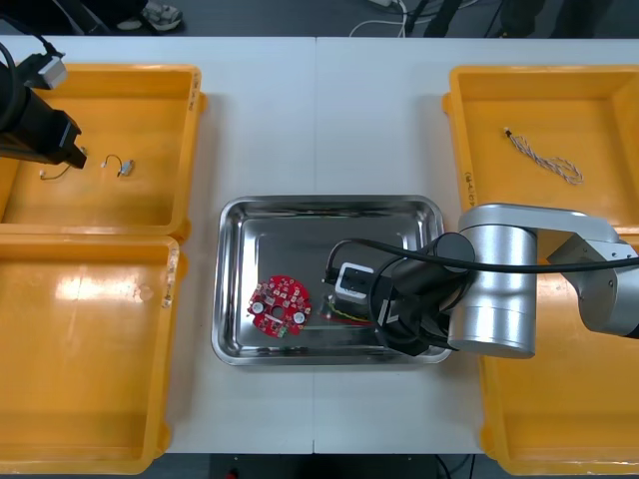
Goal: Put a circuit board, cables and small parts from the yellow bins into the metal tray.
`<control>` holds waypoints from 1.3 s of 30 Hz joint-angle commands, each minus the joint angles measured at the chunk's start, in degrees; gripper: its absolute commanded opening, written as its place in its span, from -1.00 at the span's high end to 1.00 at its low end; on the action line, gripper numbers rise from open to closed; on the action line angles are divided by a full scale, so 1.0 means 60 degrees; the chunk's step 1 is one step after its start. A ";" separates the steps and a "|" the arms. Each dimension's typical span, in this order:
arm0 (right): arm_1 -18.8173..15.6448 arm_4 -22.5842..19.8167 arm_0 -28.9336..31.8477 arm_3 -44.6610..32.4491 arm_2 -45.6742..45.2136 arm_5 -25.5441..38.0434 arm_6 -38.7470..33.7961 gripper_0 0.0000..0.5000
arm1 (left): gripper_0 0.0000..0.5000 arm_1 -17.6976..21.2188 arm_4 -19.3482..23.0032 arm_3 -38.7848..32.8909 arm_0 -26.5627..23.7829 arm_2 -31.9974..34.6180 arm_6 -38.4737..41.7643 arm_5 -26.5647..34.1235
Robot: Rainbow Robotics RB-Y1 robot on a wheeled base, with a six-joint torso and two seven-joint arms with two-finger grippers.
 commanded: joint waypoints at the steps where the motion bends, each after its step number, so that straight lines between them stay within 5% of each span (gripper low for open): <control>1: -0.0082 0.0080 -0.0376 -0.0094 -0.0071 -0.0078 0.0134 -1.00 | -1.00 0.0409 -0.0187 0.0521 -0.0680 0.0230 -0.1016 -0.0636; 9: -0.0067 -0.0081 -0.0390 -0.0094 -0.0276 -0.0063 0.0149 -1.00 | -1.00 0.0409 -0.0436 0.1444 -0.0827 0.0230 -0.2027 -0.1691; 16: -0.0067 -0.1033 -0.0508 -0.0094 -0.1082 0.0537 0.0295 -1.00 | -1.00 0.0409 -0.0582 0.2074 -0.0944 0.0157 -0.2481 -0.2497; 27: 0.0006 -0.2615 -0.0874 -0.0079 -0.3133 0.2603 0.0398 -1.00 | -1.00 0.0131 -0.0641 0.3070 -0.0944 -0.0356 -0.2686 -0.4284; 39: 0.0226 -0.3069 -0.0859 0.0566 -0.5550 0.5020 0.0295 -1.00 | -1.00 -0.0221 -0.0612 0.4008 -0.0944 -0.0942 -0.2774 -0.5968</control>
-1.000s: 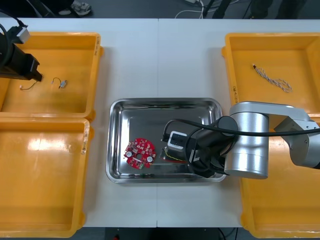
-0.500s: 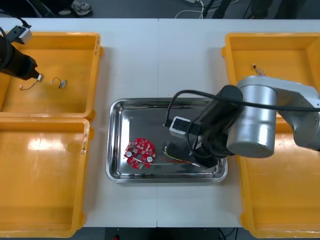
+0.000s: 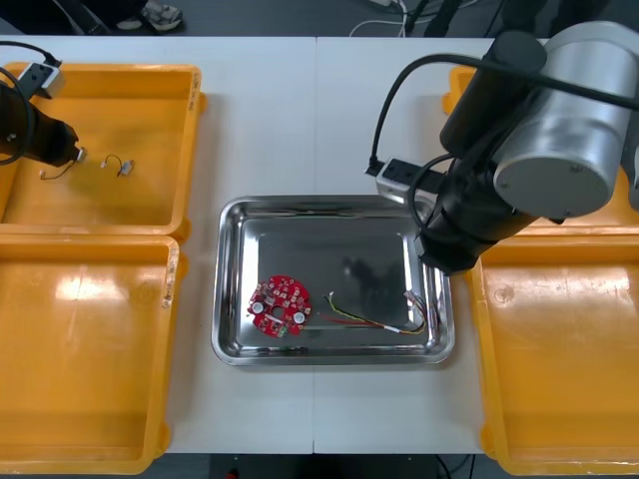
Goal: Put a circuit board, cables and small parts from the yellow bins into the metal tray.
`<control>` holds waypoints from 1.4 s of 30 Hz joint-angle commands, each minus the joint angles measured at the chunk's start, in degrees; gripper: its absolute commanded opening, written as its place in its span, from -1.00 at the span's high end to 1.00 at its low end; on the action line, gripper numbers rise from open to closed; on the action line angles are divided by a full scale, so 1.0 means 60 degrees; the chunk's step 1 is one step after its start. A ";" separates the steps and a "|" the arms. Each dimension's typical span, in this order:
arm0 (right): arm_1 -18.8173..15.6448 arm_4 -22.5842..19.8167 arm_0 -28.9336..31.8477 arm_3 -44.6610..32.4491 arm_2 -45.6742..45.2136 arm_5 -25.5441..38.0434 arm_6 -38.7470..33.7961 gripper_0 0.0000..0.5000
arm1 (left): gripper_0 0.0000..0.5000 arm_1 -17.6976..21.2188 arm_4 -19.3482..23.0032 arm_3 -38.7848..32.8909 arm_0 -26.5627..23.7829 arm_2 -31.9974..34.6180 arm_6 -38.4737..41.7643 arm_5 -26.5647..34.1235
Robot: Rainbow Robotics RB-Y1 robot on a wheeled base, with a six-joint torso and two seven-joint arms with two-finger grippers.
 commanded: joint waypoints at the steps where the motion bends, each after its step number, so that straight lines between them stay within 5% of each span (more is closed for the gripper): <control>1: 0.0242 -0.0352 -0.0367 0.0646 -0.1362 0.0738 0.0307 -1.00 | -1.00 -0.0215 -0.0108 0.0279 -0.0529 -0.0340 -0.0236 -0.0625; 8: 0.0315 -0.0410 -0.0367 0.1730 -0.2768 0.1544 0.0395 -1.00 | -1.00 -0.0434 0.0024 0.0469 -0.0529 -0.0354 -0.0192 -0.0800; 27: 0.0330 0.1157 -0.0382 0.4205 -0.4995 0.2144 0.0747 -1.00 | -1.00 -0.0566 0.0039 0.0953 -0.0514 -0.0384 -0.0339 -0.1298; 30: 0.0374 0.1333 -0.0382 0.4982 -0.5639 0.2144 0.0747 -1.00 | 0.99 -0.0566 0.0083 0.1055 -0.0514 -0.0384 -0.0397 -0.1298; 42: 0.0667 0.2856 -0.0748 0.6359 -0.6167 0.1778 0.0908 -1.00 | 1.00 -0.0537 0.0229 0.1099 -0.0514 -0.0369 -0.0412 -0.1240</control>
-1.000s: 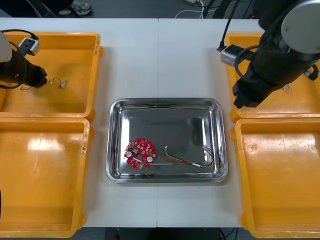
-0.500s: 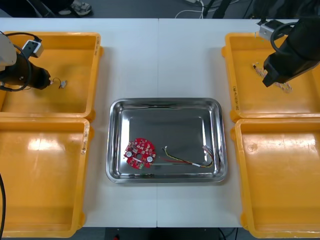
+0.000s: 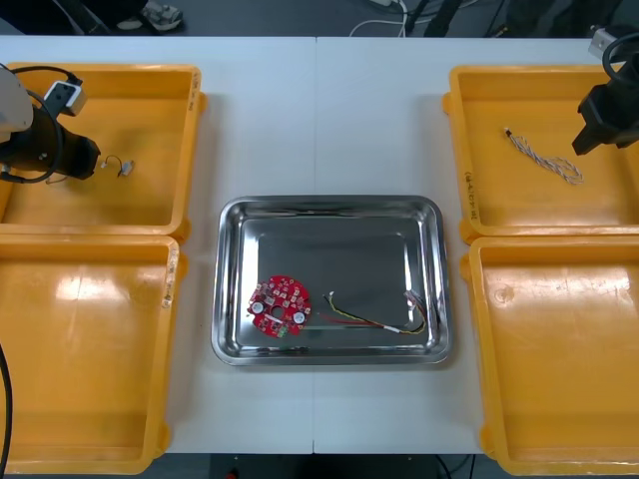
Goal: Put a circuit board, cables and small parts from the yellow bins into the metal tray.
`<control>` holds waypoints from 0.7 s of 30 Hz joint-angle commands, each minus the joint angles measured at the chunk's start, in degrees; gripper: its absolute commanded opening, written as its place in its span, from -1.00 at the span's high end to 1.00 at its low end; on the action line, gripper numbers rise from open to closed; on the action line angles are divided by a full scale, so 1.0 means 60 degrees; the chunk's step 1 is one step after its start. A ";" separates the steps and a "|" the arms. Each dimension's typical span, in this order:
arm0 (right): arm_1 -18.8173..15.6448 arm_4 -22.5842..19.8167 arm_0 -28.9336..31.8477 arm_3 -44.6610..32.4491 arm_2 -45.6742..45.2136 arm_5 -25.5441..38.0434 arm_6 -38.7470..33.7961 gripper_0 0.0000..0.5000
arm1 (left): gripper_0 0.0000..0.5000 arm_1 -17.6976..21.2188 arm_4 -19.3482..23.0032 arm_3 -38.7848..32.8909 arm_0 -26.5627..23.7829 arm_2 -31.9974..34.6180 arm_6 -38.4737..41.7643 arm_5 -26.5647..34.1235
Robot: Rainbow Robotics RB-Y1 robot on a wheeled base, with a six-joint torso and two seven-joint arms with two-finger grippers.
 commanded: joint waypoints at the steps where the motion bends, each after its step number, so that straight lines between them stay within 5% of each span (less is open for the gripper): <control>1: 0.0158 0.0445 -0.0730 0.0531 -0.0229 -0.0333 0.0329 -1.00 | 1.00 -0.0024 0.0183 0.0029 -0.0415 -0.0132 -0.0412 -0.0036; 21: 0.0817 0.0592 -0.1814 0.3534 -0.0244 -0.1989 0.0857 -1.00 | 1.00 0.0782 0.0065 -0.2256 -0.0415 0.0586 -0.0470 0.3421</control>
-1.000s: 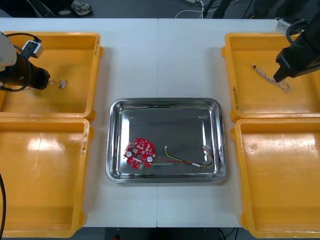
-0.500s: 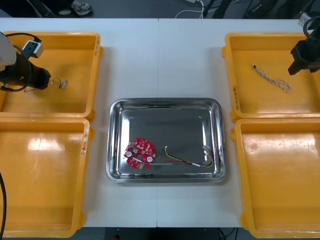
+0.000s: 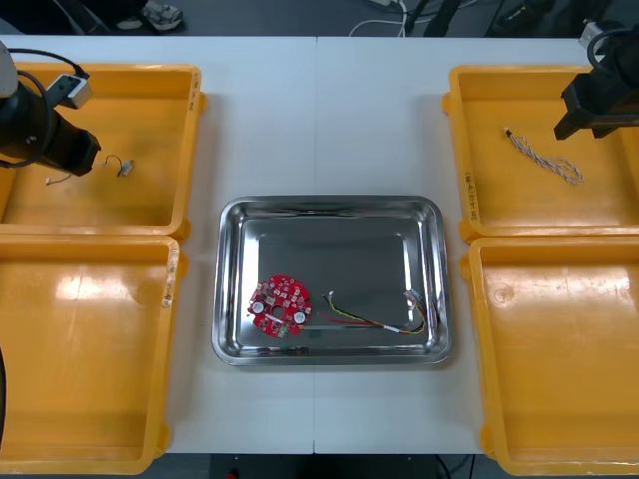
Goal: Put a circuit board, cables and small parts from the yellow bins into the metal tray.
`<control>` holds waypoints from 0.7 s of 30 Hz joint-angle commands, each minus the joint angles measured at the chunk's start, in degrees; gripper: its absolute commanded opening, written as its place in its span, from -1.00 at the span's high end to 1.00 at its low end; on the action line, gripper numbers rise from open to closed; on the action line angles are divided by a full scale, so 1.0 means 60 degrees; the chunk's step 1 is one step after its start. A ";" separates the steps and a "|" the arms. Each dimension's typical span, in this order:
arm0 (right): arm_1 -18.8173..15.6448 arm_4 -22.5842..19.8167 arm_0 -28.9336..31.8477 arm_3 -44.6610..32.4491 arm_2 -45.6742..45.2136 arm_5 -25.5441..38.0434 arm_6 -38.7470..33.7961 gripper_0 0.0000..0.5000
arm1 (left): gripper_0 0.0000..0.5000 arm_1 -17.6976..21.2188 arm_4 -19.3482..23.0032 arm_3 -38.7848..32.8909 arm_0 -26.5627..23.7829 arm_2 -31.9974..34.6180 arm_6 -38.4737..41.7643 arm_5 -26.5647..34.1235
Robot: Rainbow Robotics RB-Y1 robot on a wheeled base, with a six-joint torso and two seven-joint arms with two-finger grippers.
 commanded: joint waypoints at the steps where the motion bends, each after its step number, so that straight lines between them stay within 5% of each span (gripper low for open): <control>1: 0.0202 0.0095 -0.0735 0.0515 -0.0258 -0.0294 0.0309 -1.00 | 1.00 0.0662 -0.0175 -0.0924 -0.0352 0.0259 -0.0426 0.0735; 12: 0.0334 0.0168 -0.1204 0.2112 -0.0244 -0.1348 0.1129 -1.00 | 1.00 0.0720 -0.0439 -0.2594 -0.0352 0.0303 0.0218 0.2595; 21: 0.0348 0.0227 -0.1453 0.3328 -0.0244 -0.2183 0.2418 -1.00 | 1.00 0.0677 -0.0263 -0.4483 -0.0352 -0.0429 0.2049 0.4192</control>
